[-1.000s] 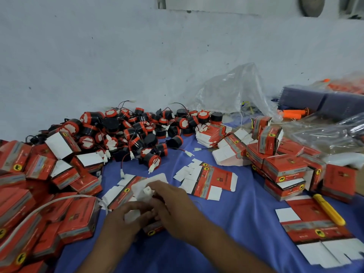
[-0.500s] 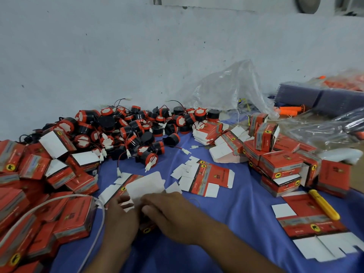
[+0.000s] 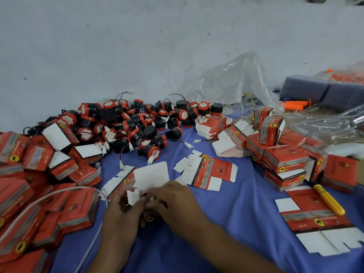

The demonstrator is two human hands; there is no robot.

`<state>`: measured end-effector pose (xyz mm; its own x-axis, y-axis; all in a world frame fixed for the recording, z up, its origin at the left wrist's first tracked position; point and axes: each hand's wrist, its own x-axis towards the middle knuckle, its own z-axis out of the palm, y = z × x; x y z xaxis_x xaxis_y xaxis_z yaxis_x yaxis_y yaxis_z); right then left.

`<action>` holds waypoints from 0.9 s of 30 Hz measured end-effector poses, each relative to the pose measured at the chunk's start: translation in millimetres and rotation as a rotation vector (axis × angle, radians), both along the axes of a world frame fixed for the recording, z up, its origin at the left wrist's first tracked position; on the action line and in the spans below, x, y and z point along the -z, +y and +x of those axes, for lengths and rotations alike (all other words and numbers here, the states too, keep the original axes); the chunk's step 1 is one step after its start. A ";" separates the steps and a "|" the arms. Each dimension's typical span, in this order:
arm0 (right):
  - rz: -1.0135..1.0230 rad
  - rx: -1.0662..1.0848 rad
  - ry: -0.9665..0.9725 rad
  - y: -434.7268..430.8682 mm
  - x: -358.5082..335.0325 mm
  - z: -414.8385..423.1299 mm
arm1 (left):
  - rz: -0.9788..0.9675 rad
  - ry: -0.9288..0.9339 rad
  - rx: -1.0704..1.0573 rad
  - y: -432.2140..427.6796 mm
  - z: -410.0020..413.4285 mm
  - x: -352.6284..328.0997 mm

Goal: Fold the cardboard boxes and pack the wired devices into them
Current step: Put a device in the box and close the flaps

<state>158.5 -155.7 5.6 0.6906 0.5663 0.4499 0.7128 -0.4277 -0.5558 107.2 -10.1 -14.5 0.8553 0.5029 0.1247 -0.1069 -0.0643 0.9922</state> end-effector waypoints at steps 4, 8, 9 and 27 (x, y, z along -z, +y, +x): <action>-0.017 -0.082 0.020 -4.8 -2.0 4.0 | 0.155 -0.028 0.022 -1.3 -4.9 -3.9; -0.060 -0.115 0.013 -4.1 -0.2 2.2 | 0.268 -0.064 0.039 -3.5 -7.9 -8.1; -0.050 -0.099 0.037 -3.3 0.1 1.9 | 0.289 -0.066 0.046 -3.7 -8.2 -8.4; 0.094 0.004 -0.057 6.3 10.8 0.2 | 0.167 -0.114 0.119 1.2 -8.3 -6.1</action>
<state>158.7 -149.4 -5.2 0.6641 0.5172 0.5399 0.7432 -0.3781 -0.5520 98.9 -8.9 -8.4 0.8828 0.3638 0.2971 -0.2345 -0.2067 0.9499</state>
